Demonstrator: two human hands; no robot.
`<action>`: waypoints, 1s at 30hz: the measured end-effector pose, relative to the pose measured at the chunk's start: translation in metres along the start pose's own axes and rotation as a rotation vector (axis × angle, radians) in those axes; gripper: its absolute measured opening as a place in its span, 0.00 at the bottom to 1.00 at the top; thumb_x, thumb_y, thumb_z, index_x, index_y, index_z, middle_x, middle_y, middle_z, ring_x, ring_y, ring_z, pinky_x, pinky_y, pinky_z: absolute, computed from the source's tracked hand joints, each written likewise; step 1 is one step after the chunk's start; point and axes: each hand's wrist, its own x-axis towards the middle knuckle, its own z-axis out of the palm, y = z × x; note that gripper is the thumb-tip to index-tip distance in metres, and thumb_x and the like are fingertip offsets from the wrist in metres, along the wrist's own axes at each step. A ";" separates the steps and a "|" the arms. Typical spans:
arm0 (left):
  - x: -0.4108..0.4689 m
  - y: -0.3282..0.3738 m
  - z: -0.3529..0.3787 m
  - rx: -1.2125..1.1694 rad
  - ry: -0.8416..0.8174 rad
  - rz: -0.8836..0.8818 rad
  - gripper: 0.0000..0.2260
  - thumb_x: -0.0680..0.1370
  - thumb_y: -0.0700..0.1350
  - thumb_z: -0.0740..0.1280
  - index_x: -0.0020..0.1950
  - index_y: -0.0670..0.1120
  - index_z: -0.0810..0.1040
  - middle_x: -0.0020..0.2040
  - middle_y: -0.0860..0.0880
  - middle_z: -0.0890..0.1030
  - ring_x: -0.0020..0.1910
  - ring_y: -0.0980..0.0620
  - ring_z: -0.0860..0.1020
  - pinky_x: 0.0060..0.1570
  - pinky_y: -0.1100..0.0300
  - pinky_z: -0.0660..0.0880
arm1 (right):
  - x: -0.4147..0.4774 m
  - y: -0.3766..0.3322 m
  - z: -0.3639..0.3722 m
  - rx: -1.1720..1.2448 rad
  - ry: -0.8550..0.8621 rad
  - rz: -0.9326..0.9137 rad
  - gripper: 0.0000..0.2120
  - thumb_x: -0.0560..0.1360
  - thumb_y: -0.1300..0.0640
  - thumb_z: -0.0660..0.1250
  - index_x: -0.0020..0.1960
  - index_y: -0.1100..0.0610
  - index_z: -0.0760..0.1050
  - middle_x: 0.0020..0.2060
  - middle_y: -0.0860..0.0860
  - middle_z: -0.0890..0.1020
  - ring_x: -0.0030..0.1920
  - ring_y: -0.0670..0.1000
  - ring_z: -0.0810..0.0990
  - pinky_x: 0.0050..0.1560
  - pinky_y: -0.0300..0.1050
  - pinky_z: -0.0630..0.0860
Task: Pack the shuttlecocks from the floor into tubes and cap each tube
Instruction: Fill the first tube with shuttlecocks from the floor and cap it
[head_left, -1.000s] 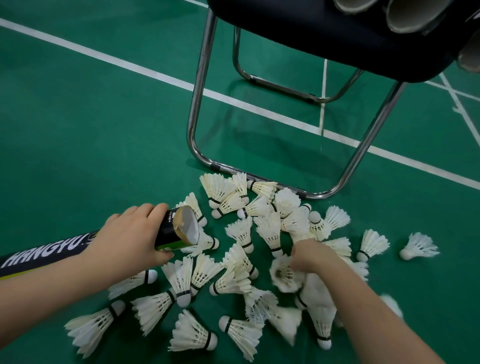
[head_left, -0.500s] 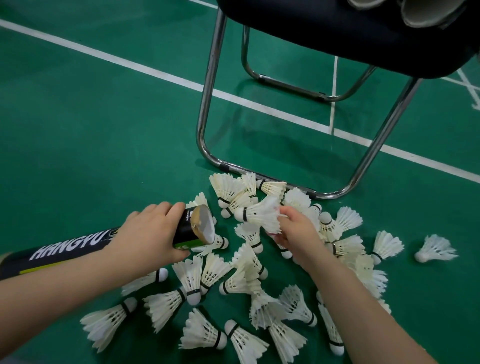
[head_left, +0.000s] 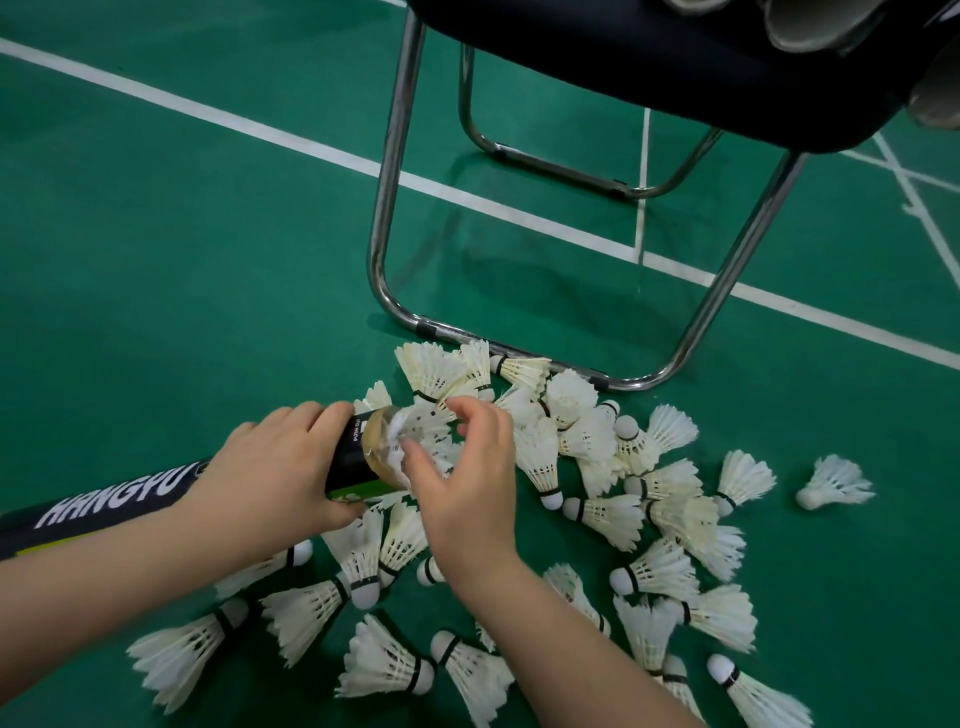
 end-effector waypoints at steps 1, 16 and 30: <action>-0.001 0.000 0.000 0.003 -0.001 0.006 0.32 0.65 0.64 0.68 0.64 0.53 0.65 0.50 0.55 0.73 0.48 0.53 0.71 0.48 0.57 0.72 | -0.001 0.000 -0.001 0.009 -0.001 0.004 0.15 0.74 0.50 0.66 0.58 0.53 0.68 0.50 0.42 0.68 0.52 0.39 0.66 0.54 0.29 0.64; -0.004 0.005 0.005 0.141 -0.009 0.139 0.33 0.53 0.60 0.75 0.53 0.47 0.74 0.41 0.49 0.78 0.37 0.46 0.78 0.33 0.52 0.74 | 0.004 -0.016 -0.005 0.357 -0.873 0.231 0.06 0.65 0.57 0.66 0.33 0.46 0.73 0.29 0.41 0.73 0.33 0.41 0.70 0.35 0.35 0.67; -0.006 -0.016 0.018 0.155 -0.060 0.029 0.34 0.59 0.63 0.73 0.59 0.50 0.73 0.47 0.51 0.79 0.45 0.47 0.78 0.43 0.53 0.74 | 0.032 0.032 -0.014 0.344 -0.522 0.230 0.12 0.70 0.58 0.61 0.50 0.50 0.79 0.45 0.43 0.81 0.51 0.43 0.78 0.54 0.41 0.74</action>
